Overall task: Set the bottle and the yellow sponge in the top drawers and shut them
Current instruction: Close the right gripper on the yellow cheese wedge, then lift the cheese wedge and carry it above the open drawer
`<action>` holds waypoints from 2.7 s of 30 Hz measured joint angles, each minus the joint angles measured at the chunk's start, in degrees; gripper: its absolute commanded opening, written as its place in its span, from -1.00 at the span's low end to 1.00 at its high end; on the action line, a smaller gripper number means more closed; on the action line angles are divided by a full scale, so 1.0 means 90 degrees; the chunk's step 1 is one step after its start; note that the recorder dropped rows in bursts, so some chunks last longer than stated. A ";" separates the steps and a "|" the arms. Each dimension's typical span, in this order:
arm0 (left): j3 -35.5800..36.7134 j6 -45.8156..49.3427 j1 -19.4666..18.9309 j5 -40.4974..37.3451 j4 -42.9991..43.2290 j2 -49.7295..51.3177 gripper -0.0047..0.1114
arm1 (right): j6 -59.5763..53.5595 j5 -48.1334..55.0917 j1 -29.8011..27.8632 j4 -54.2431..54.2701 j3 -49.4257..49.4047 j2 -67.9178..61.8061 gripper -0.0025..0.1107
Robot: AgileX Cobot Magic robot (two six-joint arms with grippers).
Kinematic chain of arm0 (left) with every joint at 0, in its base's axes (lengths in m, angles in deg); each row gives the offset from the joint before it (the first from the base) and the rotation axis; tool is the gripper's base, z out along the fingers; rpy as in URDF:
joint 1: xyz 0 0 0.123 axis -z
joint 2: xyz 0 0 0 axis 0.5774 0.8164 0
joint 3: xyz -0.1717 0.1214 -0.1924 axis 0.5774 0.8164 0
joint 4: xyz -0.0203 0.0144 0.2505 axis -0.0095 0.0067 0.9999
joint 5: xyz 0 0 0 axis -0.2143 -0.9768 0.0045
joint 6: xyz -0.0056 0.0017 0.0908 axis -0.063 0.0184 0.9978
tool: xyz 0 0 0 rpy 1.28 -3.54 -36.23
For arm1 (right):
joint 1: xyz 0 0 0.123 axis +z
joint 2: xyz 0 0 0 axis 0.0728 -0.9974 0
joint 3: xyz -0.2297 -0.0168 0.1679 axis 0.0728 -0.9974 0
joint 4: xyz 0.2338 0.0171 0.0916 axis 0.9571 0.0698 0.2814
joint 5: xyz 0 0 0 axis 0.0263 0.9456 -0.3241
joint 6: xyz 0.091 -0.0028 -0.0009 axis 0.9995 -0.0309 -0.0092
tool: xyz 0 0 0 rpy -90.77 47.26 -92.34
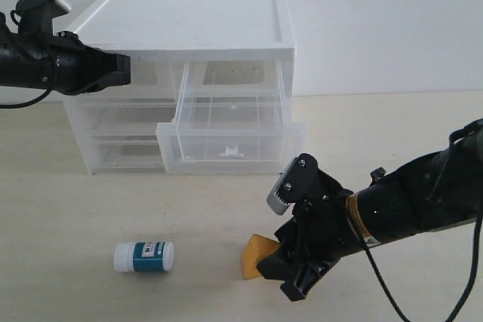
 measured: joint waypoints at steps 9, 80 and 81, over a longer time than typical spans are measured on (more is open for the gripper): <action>0.0000 0.0000 0.0000 0.0000 0.0000 0.0000 -0.85 | -0.0645 0.0142 0.0000 0.0113 0.0000 -0.0036 0.00; 0.0000 -0.0012 0.0000 0.0012 0.0041 0.0000 -0.85 | 0.2171 -0.1036 0.0000 -0.2052 -0.0106 0.1090 -0.96; 0.0000 -0.0012 0.0000 0.0012 0.0041 0.0000 -0.85 | 0.2188 -0.1007 0.0000 -0.2052 -0.0173 0.1165 -0.96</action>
